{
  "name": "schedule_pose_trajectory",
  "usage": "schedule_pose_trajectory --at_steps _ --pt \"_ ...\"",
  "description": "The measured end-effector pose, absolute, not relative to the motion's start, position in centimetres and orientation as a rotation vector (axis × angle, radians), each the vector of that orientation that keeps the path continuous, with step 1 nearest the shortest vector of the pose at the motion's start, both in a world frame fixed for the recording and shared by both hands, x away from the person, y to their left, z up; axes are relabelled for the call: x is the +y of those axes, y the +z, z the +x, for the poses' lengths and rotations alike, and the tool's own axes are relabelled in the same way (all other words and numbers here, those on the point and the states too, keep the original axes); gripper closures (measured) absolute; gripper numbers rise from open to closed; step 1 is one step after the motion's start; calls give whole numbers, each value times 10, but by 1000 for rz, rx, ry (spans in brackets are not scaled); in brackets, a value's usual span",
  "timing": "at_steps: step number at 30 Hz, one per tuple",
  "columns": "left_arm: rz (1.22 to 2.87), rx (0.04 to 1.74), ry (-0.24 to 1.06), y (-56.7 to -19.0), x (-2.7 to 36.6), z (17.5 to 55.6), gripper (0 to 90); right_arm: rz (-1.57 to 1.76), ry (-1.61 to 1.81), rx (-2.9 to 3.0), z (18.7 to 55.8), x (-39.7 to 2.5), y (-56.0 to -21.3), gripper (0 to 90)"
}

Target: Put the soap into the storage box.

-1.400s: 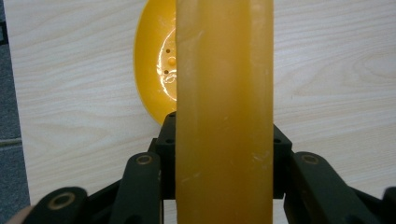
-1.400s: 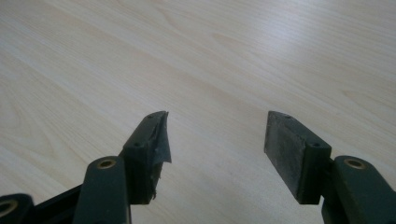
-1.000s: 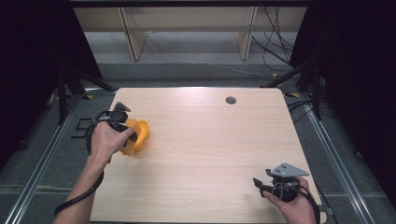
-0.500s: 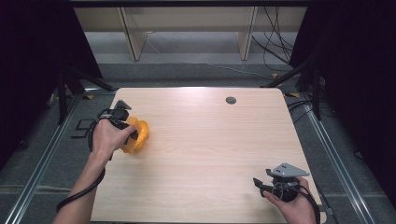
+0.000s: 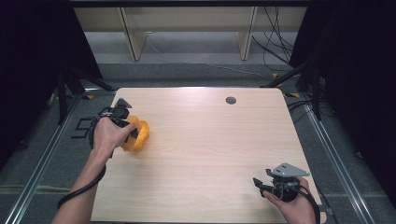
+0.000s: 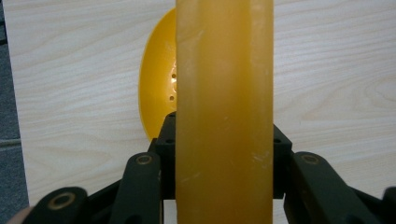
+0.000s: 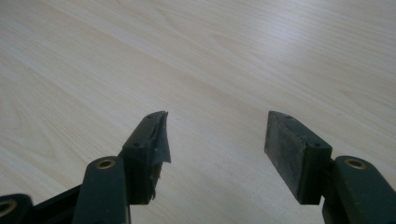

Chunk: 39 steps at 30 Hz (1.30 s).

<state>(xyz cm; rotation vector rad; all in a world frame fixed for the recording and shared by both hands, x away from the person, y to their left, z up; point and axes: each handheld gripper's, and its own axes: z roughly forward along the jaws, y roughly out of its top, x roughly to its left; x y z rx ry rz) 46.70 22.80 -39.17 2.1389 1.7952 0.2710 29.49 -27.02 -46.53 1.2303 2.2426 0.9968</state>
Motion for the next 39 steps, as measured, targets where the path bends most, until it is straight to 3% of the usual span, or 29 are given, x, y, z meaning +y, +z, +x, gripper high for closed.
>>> schedule_pose_trajectory --at_steps 39 --pt "2134 1821 298 -410 229 498 603 1222 989 2240 295 -270 -466 397"
